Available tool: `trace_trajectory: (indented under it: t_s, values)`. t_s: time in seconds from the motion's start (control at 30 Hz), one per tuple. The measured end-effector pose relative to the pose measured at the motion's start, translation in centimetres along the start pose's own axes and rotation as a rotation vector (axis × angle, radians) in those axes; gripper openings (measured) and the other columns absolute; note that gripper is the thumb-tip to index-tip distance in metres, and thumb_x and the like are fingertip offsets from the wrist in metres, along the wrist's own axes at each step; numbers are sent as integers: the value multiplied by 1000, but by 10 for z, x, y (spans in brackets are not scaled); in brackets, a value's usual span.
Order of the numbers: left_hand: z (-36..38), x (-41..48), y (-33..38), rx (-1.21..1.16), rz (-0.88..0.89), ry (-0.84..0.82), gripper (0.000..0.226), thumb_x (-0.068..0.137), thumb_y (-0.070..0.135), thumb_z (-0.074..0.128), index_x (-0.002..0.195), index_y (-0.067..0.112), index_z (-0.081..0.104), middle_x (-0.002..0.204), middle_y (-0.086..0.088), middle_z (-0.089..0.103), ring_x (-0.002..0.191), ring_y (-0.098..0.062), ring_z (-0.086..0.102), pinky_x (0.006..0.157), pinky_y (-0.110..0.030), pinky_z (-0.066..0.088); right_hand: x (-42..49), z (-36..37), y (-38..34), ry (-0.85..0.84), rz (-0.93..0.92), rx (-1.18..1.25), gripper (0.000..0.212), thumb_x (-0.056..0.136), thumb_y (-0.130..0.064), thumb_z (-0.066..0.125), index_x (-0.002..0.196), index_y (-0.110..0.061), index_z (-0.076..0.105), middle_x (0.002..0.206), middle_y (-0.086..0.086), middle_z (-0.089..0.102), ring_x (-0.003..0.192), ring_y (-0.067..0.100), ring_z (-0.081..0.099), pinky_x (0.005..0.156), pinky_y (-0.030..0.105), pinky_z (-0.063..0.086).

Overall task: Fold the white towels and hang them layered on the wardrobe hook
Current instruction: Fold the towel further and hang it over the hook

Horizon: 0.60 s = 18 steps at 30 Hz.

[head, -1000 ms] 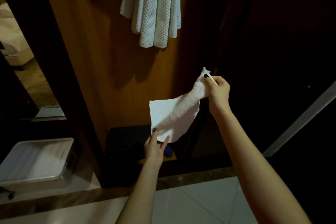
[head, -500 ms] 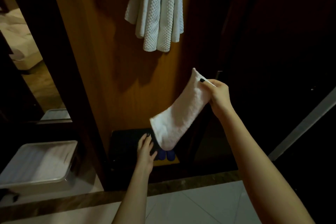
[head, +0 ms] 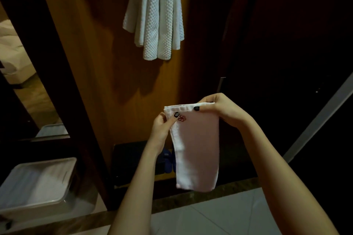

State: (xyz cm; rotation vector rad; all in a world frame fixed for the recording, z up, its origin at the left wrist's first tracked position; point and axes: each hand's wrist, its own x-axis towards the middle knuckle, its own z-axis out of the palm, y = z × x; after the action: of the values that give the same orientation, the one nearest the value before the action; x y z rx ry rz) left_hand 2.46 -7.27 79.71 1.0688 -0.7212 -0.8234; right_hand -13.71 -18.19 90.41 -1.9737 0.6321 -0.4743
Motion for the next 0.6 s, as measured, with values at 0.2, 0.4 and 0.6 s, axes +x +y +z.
trace_trajectory:
  t_s: [0.2, 0.4, 0.6]
  values:
    - [4, -2, 14, 131, 104, 8, 27, 84, 39, 66, 89, 12, 68, 85, -2, 72, 81, -14, 68, 69, -24, 54, -5, -8, -2, 67, -10, -29, 8, 85, -14, 73, 78, -16, 75, 74, -1, 74, 69, 8, 69, 60, 17, 52]
    - [9, -1, 26, 286, 214, 132, 20, 91, 15, 68, 88, -4, 67, 84, -15, 68, 76, -15, 63, 65, -22, 51, -7, -5, 8, 230, 41, -266, 22, 82, -32, 77, 74, -13, 71, 73, 6, 71, 68, 17, 68, 60, 29, 51]
    - [20, -1, 40, 710, 410, 289, 14, 84, 9, 75, 76, 1, 66, 76, 2, 52, 67, -12, 48, 57, -13, 37, -11, 15, 22, 404, 5, -491, 30, 89, -38, 65, 68, -17, 61, 63, 1, 60, 56, 13, 54, 49, 27, 36]
